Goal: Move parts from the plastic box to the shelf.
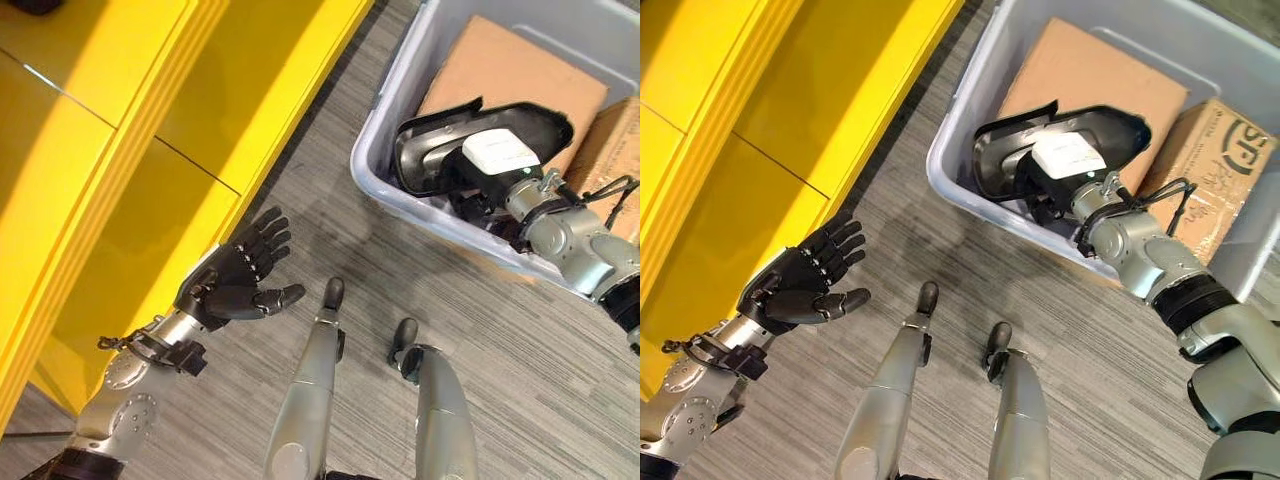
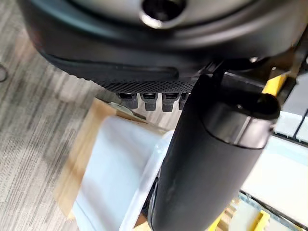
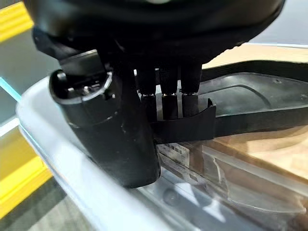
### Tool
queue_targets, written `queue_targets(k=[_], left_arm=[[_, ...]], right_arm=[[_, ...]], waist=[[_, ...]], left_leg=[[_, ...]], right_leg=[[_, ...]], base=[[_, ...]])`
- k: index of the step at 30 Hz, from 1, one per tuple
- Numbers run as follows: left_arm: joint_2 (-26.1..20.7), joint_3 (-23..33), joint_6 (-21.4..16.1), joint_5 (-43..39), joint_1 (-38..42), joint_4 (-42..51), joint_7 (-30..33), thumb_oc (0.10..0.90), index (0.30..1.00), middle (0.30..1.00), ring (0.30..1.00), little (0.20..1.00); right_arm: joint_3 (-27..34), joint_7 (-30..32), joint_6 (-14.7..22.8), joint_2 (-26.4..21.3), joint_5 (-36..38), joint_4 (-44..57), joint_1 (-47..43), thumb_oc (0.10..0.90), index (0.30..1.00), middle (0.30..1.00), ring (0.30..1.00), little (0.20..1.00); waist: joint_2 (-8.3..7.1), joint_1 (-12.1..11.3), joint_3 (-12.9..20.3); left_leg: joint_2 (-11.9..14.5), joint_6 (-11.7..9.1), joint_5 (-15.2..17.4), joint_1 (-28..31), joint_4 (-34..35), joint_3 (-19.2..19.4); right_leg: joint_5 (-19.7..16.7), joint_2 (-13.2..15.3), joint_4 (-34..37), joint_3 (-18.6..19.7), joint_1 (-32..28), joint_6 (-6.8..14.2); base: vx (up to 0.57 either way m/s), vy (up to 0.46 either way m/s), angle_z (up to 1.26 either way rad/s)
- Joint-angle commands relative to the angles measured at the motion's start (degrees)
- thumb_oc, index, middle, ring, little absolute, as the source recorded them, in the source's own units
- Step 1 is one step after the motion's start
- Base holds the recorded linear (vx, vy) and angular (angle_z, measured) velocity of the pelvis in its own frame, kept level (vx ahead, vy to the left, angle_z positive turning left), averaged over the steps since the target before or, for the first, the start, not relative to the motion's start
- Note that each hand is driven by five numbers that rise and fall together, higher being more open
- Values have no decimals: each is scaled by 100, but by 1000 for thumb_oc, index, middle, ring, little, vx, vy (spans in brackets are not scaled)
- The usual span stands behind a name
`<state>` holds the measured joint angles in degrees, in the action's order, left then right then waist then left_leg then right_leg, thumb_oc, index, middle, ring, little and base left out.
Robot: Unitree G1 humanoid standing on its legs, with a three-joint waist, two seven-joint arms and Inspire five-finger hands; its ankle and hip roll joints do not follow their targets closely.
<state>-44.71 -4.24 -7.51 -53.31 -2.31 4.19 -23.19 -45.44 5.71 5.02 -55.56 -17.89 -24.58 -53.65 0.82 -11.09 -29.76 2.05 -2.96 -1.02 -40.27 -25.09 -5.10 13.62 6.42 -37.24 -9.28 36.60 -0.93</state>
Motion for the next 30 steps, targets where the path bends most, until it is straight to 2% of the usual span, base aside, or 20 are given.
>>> queue_targets(k=[1, 9, 10, 15, 19, 22, 25, 29, 30], left_arm=[[129, 234, -417, 127, -23, 452, -304, 900, 1000, 1000, 1000, 1000], [340, 170, -293, 275, 214, 271, -339, 900, 1000, 1000, 1000, 1000], [369, 149, -272, 293, 266, 250, -326, 900, 1000, 1000, 1000, 1000], [420, 40, -183, 287, 494, 112, -316, 900, 1000, 1000, 1000, 1000], [505, -71, -192, 357, 597, 70, -342, 900, 1000, 1000, 1000, 1000], [569, -70, -189, 368, 553, 132, -374, 900, 1000, 1000, 1000, 1000], [623, 1, -187, 407, 461, 163, -388, 900, 1000, 1000, 1000, 1000], [683, 109, -341, 628, 297, 166, -406, 900, 1000, 1000, 1000, 1000], [706, 134, -454, 744, 233, 163, -390, 900, 1000, 1000, 1000, 1000]], right_arm=[[439, 72, 306, -29, -3, 475, -305, 400, 300, 300, 300, 300], [811, 169, -51, -57, -118, 616, -27, 400, 300, 300, 300, 300], [856, 241, -152, -42, -139, 558, -40, 400, 300, 300, 300, 300], [963, 623, -387, 43, -142, -18, -254, 400, 300, 300, 300, 300], [1095, 898, -352, 142, 108, -496, -513, 400, 300, 300, 300, 300], [1227, 848, -261, 145, 96, -532, -658, 400, 300, 300, 300, 300], [1318, 824, -256, 39, 100, -266, -640, 400, 300, 300, 300, 300], [1585, 446, -295, -78, 339, 269, -420, 400, 300, 300, 300, 300], [1674, 173, -270, -95, 477, 464, -288, 400, 300, 300, 300, 300]], waist=[[28, -44, -4], [-62, 87, 56], [-23, 89, 98], [56, 103, 178], [169, 96, 217], [241, 83, 289], [241, 109, 392], [198, 178, 584], [173, 209, 651]], left_leg=[[245, 130, -98, 665, 792, 273], [360, 23, -221, 1541, 1335, 373], [393, 47, -351, 1518, 1374, 401], [361, 38, -311, 1636, 1385, 397], [335, 25, -328, 1739, 1474, 367], [333, 2, -359, 1884, 1609, 351], [360, -20, -381, 2047, 1732, 369], [427, -57, -421, 2342, 1946, 406], [460, -78, -444, 2469, 2035, 424]], right_leg=[[-70, 18, 441, -299, -588, 10], [-329, -28, 1160, -245, -1393, 138], [-478, -49, 1240, -287, -1379, 102], [-461, -52, 1232, -286, -1468, 94], [-473, -50, 1287, -277, -1540, 93], [-485, -33, 1348, -279, -1641, 106], [-529, -13, 1488, -264, -1790, 132], [-596, -14, 1739, -221, -2075, 159], [-622, -15, 1840, -203, -2201, 170]], base=[[7, 44, -11], [19, 40, -7], [-29, 59, -11], [5, 18, -5], [8, 14, 1], [30, 40, -1], [62, 37, 0], [92, 42, -4], [97, 53, -8]])
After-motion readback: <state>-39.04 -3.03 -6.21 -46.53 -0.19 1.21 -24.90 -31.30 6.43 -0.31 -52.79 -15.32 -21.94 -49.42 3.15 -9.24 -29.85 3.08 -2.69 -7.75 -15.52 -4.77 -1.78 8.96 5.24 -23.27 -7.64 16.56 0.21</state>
